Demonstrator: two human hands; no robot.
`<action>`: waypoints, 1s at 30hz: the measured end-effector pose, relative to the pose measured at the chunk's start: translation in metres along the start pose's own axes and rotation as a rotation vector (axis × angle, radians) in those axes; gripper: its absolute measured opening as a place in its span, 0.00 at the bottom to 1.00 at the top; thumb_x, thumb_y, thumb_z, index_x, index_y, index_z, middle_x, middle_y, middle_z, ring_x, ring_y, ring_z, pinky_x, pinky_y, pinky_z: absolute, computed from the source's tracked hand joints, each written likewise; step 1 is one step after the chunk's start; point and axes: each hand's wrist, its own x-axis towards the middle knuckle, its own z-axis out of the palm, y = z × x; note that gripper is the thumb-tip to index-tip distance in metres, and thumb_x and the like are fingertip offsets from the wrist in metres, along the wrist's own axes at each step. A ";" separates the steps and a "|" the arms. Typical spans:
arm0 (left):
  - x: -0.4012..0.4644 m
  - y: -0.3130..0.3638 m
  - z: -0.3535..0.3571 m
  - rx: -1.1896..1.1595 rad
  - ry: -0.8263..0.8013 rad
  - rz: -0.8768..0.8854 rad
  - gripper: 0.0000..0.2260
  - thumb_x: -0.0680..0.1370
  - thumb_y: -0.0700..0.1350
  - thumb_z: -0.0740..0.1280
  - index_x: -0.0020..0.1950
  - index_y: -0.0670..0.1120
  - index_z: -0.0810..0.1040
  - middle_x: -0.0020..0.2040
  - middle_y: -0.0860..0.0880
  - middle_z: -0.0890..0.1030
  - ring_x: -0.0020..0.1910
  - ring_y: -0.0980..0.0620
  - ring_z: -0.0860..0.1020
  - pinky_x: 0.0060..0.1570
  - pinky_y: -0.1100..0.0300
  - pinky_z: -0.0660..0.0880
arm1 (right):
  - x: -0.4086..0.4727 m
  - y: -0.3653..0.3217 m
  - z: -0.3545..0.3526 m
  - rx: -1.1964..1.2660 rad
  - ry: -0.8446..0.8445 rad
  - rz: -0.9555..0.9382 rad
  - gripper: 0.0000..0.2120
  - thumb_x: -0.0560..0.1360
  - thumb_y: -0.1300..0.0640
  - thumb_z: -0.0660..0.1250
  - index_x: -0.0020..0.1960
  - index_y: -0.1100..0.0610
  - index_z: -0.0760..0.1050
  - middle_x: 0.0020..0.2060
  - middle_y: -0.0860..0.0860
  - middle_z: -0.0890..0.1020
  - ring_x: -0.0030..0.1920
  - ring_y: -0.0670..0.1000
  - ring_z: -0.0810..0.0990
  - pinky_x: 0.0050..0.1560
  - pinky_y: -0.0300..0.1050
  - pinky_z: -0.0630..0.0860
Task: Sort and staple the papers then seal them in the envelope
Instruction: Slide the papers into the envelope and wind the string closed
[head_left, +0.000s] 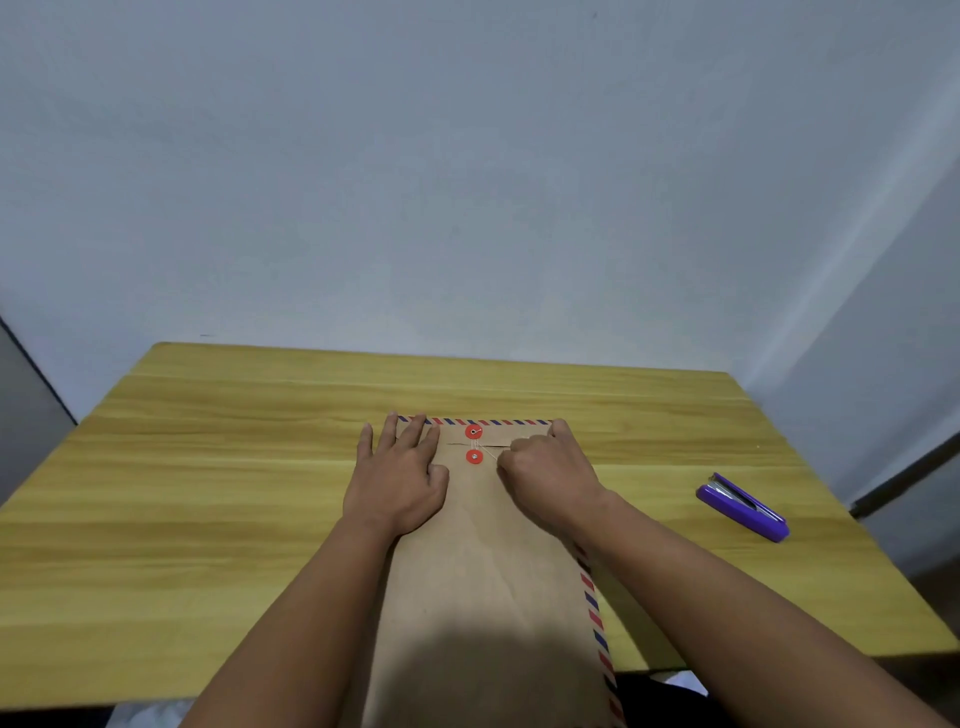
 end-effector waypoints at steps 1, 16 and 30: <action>0.000 0.000 0.000 -0.003 -0.001 -0.002 0.32 0.77 0.55 0.46 0.82 0.52 0.60 0.84 0.51 0.54 0.83 0.44 0.47 0.80 0.40 0.43 | -0.003 0.001 0.001 -0.012 0.006 -0.017 0.12 0.77 0.62 0.62 0.36 0.52 0.71 0.31 0.49 0.71 0.31 0.58 0.69 0.45 0.53 0.54; 0.002 -0.004 0.001 0.018 -0.010 0.027 0.31 0.78 0.54 0.45 0.82 0.51 0.60 0.84 0.51 0.54 0.83 0.43 0.48 0.80 0.39 0.43 | 0.032 -0.031 -0.012 0.164 0.050 -0.174 0.11 0.80 0.61 0.61 0.40 0.51 0.70 0.38 0.49 0.81 0.35 0.56 0.68 0.45 0.52 0.57; 0.001 -0.004 0.001 0.021 0.000 0.039 0.29 0.80 0.52 0.50 0.82 0.52 0.59 0.84 0.51 0.54 0.83 0.43 0.47 0.80 0.39 0.42 | 0.097 0.019 0.010 0.387 -0.050 -0.018 0.10 0.82 0.53 0.63 0.53 0.52 0.84 0.51 0.46 0.86 0.54 0.52 0.82 0.58 0.52 0.68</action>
